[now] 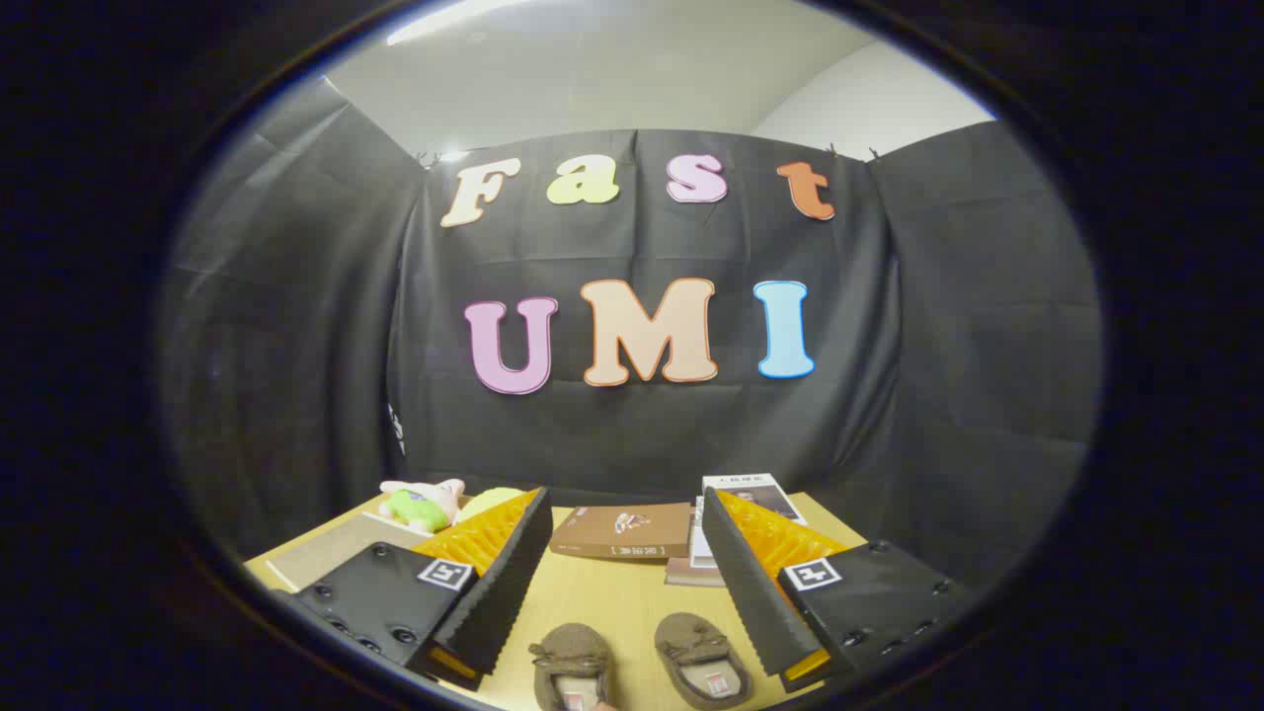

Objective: Open the storage box then place both shoes into the box .Put the left shoe in first, then the right shoe, with the right side of both shoes facing outward in a uniform manner.

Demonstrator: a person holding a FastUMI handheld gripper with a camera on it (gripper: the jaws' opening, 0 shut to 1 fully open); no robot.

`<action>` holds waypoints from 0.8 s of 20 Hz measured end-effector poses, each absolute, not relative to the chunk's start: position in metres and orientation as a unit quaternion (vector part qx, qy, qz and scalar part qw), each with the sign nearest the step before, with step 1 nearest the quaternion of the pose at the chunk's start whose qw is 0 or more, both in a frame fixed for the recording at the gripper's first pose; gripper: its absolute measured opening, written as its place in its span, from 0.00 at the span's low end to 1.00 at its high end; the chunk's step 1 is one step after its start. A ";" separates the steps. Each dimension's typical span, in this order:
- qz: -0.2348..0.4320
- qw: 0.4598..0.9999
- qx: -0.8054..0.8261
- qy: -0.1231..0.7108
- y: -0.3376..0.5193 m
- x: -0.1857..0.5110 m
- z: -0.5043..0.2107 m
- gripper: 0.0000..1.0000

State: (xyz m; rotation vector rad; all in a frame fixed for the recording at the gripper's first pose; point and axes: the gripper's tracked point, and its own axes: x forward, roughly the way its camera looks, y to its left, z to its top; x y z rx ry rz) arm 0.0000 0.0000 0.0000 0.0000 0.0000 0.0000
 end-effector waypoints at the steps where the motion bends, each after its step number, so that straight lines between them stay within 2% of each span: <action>1: 0.000 1.000 0.000 0.001 0.001 -0.002 -0.001 0.95; 16: 0.017 0.999 0.033 0.015 0.032 -0.031 -0.024 0.95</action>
